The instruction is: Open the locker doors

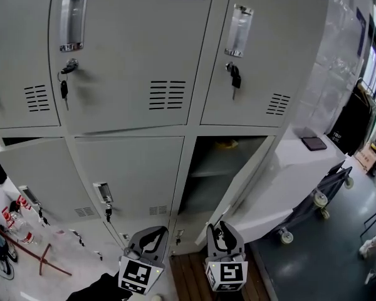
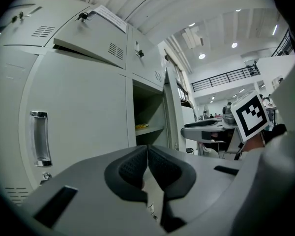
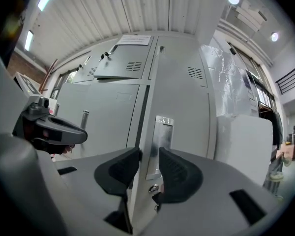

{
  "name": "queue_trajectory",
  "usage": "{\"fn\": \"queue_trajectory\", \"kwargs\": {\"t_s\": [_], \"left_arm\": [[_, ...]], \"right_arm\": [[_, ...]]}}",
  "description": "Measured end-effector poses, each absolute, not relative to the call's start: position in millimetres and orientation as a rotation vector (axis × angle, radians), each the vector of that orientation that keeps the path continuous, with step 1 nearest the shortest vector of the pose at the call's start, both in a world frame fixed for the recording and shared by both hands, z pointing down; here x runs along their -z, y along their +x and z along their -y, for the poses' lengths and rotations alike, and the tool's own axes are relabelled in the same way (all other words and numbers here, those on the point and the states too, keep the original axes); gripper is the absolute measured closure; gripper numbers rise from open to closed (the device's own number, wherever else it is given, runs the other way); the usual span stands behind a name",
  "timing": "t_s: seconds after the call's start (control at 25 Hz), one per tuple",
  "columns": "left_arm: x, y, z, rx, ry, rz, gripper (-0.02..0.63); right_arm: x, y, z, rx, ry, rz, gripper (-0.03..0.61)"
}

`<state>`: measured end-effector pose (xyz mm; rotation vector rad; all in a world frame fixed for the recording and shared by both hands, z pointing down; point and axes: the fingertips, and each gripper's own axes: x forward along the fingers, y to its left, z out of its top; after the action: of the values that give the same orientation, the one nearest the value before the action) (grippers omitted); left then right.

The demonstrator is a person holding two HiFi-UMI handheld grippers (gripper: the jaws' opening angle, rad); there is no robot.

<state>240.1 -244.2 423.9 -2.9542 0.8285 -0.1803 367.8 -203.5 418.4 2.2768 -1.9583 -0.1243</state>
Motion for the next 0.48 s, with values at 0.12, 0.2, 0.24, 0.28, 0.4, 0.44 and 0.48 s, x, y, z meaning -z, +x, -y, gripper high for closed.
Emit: {"fn": "queue_trajectory", "kwargs": {"t_s": [0.12,0.2,0.24,0.28,0.4,0.44,0.48], "left_arm": [[-422,250,229,0.190,-2.950,-0.828,0.589],[-420,257,218,0.198,-2.946,-0.817,0.589],[-419,262,213,0.195,-2.944,-0.809,0.589],[-418,266,208,0.192,-2.944,-0.802,0.589],[-416,279,193,0.188,-2.947,-0.785,0.589],[-416,284,188,0.188,-2.949,-0.780,0.589],[-416,289,184,0.188,-2.951,-0.773,0.589]], "right_arm": [[-419,374,185,0.124,2.273,1.959,0.448],[-419,380,173,0.123,2.280,1.956,0.460],[-419,383,166,0.122,2.285,1.952,0.466],[-419,387,160,0.119,2.290,1.947,0.472],[-420,398,139,0.115,2.304,1.926,0.490],[-420,403,133,0.115,2.309,1.917,0.495],[-420,408,127,0.115,2.315,1.908,0.500]]}}
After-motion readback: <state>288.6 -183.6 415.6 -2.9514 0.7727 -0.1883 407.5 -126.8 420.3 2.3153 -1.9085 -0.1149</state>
